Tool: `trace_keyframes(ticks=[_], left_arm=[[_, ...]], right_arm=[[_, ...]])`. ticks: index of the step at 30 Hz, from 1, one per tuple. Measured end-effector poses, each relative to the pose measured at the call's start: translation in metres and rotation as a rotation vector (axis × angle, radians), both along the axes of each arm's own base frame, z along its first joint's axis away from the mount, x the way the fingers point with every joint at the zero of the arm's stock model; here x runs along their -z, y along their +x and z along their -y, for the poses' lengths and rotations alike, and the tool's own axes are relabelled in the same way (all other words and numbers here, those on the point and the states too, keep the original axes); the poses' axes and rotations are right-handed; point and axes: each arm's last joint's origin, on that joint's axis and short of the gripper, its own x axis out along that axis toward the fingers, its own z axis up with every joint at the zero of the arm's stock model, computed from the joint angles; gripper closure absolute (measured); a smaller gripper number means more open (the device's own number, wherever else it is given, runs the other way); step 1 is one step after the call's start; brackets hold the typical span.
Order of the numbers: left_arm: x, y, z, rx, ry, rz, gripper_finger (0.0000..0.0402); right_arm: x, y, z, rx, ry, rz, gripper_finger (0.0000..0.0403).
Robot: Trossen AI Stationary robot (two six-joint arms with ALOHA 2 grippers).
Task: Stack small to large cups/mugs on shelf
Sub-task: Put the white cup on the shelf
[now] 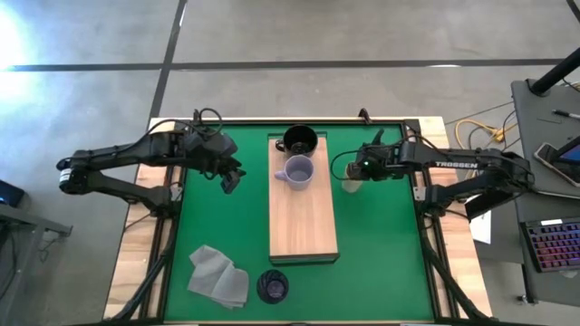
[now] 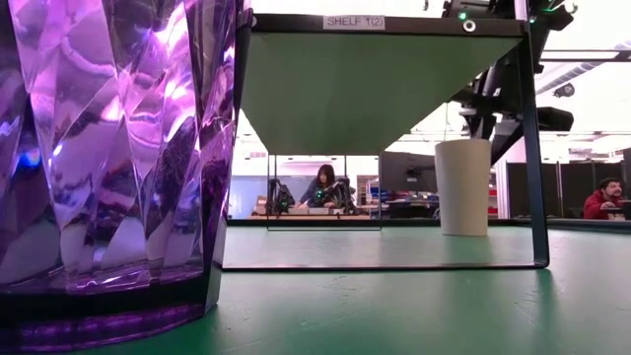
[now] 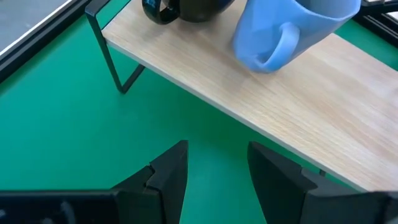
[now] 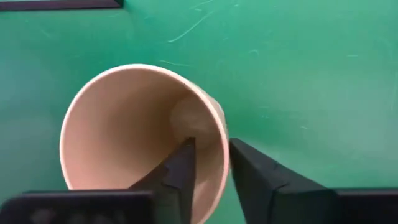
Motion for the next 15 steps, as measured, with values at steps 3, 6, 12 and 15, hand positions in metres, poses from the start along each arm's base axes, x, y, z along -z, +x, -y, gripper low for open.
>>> trace_keyframes(ticks=[3, 6, 12, 15], left_arm=[[0.001, 0.001, 0.0, -0.001, 0.0, -0.003, 0.0249], [0.001, 0.001, 0.0, -0.001, 0.0, -0.005, 0.0249], [0.001, 0.0, 0.0, -0.004, 0.002, -0.007, 0.0249], [0.001, 0.0, -0.001, -0.015, 0.014, -0.01, 0.0249]], right_arm=[[-0.002, -0.001, 0.0, -0.003, 0.0, 0.009, 0.0355], [-0.004, -0.002, -0.001, -0.01, 0.007, 0.021, 0.0387], [-0.037, 0.003, -0.011, -0.088, 0.03, 0.103, 0.0393], [-0.07, 0.003, -0.022, -0.144, 0.04, 0.077, 0.0393]])
